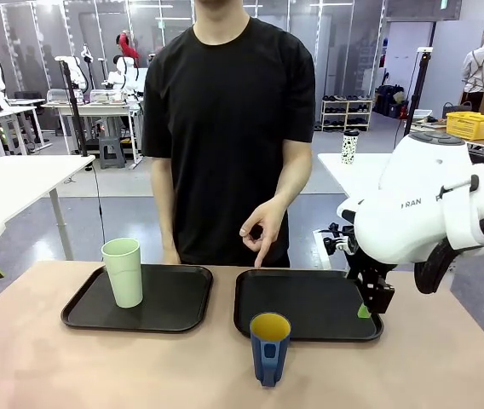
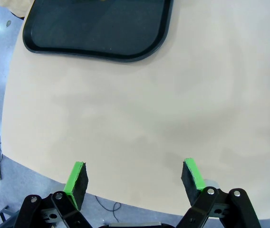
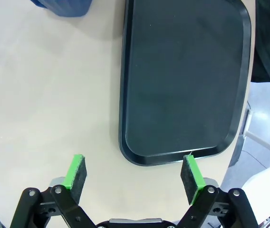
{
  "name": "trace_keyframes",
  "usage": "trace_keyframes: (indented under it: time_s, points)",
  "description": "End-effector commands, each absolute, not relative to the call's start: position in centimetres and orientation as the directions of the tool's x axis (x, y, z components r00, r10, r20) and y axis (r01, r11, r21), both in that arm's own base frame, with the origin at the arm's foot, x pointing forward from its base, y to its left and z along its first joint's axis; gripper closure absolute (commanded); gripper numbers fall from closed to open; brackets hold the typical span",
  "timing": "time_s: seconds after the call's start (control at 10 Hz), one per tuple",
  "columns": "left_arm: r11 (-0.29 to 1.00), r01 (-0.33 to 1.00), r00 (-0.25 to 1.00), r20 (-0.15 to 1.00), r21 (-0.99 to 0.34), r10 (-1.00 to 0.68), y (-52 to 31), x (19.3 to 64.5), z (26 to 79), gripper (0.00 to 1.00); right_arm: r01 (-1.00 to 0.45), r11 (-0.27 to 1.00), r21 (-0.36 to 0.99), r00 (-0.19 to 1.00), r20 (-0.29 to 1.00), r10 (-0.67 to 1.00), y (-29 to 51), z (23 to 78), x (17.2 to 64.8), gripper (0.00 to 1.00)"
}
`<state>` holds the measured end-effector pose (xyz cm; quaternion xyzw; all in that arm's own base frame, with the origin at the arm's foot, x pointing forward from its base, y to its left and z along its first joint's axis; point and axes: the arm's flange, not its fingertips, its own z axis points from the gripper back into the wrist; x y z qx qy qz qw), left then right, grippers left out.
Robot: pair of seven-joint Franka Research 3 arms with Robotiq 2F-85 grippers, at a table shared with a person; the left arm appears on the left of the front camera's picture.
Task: Sort and store the cups by type.
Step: Pick up the Handle plastic cup and place it into the empty Flat Tray.
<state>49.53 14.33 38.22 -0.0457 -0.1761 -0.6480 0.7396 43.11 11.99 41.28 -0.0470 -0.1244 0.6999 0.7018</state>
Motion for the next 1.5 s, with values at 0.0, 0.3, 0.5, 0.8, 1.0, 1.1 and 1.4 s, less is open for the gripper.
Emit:
trace_keyframes:
  time_s: [0.0, 0.3, 0.5, 0.8, 1.0, 1.1, 1.4]
  points:
    - [0.146, 0.973, 0.078, 0.341, 0.178, -0.937, 14.6, 50.0, 38.1, 0.00, -0.968, 0.026, -0.250, -0.006, 0.127, 0.992, 12.3, 41.0, 43.3, 0.00]
    - [0.146, 0.973, 0.078, 0.341, 0.178, -0.937, 14.6, 50.0, 38.1, 0.00, -0.990, -0.071, -0.119, -0.086, 0.125, 0.988, 12.9, 40.2, 40.8, 0.00]
    - [0.146, 0.973, 0.078, 0.341, 0.178, -0.937, 14.6, 50.0, 38.1, 0.00, -0.994, -0.093, -0.056, -0.100, 0.138, 0.985, 13.3, 39.2, 37.8, 0.00]
    - [0.146, 0.973, 0.078, 0.341, 0.178, -0.937, 14.6, 50.0, 38.1, 0.00, -0.997, -0.054, -0.063, -0.065, 0.179, 0.982, 14.0, 36.7, 36.2, 0.00]
    - [0.146, 0.973, 0.078, 0.341, 0.178, -0.937, 14.6, 50.0, 38.1, 0.00, -0.994, -0.032, -0.108, -0.063, 0.294, 0.954, 13.8, 34.3, 36.2, 0.00]
    - [0.146, 0.973, 0.078, 0.341, 0.178, -0.937, 14.6, 50.0, 38.1, 0.00, -0.992, -0.015, -0.128, -0.060, 0.357, 0.932, 13.5, 33.1, 36.2, 0.00]
    - [0.146, 0.973, 0.078, 0.341, 0.178, -0.937, 14.6, 50.0, 38.1, 0.00, -0.991, -0.007, -0.137, -0.079, 0.529, 0.845, 12.1, 30.7, 36.5, 0.00]
